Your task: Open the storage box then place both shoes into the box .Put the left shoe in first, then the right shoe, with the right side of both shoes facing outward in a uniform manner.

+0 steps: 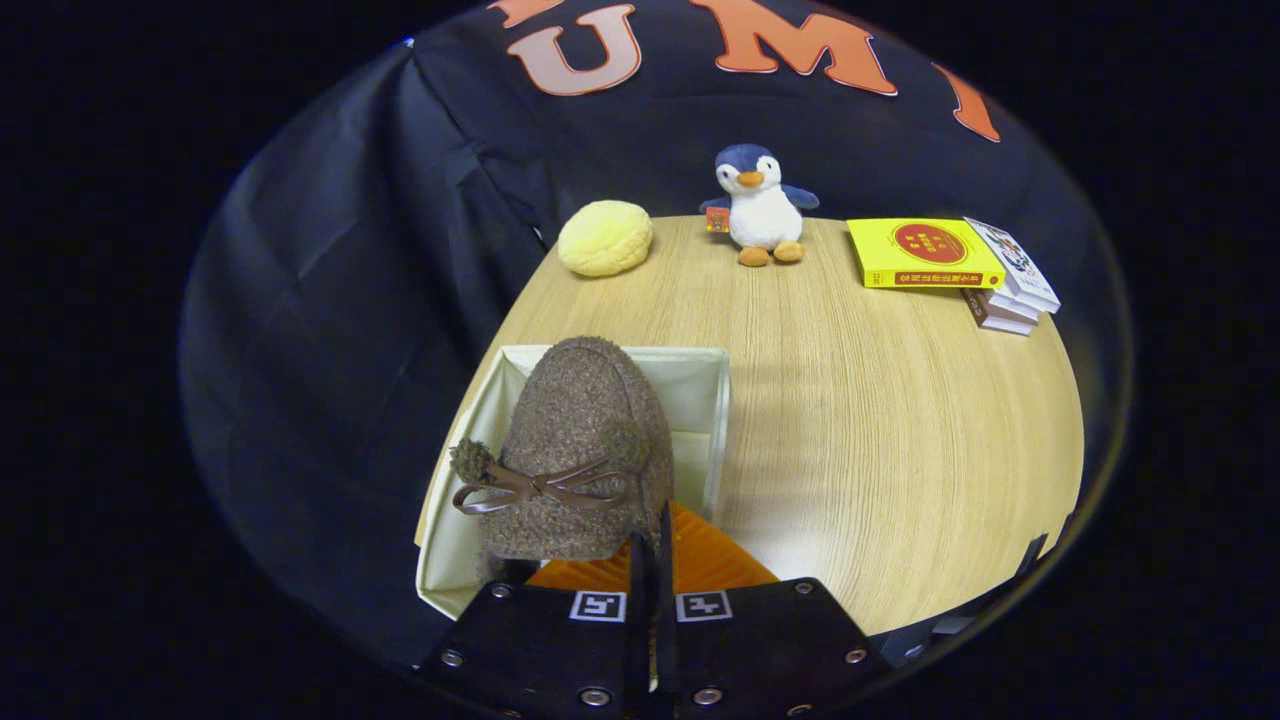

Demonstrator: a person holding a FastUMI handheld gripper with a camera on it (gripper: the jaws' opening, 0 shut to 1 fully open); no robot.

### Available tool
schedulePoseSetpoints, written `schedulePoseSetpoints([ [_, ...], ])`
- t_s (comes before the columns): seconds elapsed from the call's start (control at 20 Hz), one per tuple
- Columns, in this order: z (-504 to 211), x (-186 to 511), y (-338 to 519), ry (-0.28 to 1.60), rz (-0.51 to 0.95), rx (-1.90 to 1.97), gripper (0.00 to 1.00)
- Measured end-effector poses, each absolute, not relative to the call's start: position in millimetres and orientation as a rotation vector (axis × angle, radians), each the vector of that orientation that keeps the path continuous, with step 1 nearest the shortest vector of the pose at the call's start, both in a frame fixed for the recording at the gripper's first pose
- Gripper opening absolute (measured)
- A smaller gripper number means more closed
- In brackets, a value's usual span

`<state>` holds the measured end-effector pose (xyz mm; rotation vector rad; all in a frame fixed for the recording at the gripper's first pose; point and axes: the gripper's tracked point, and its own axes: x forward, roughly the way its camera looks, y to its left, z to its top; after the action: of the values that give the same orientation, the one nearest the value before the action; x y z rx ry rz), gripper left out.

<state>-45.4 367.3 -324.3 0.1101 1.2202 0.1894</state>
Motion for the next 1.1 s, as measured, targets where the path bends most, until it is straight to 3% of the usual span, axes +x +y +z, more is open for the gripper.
schedulePoseSetpoints([
  [0.15, -341, -51, 376, 1.250, 0.188, 0.099, 0.05],
  [0.35, -344, -65, 381, 1.301, 0.188, 0.106, 0.15],
  [0.55, -325, -67, 377, 1.283, 0.228, 0.167, 0.14],
  [0.9, -259, -31, 305, 1.088, 0.194, 0.206, 0.24],
  [1.1, -220, -9, 256, 0.945, 0.165, 0.227, 0.35],
])
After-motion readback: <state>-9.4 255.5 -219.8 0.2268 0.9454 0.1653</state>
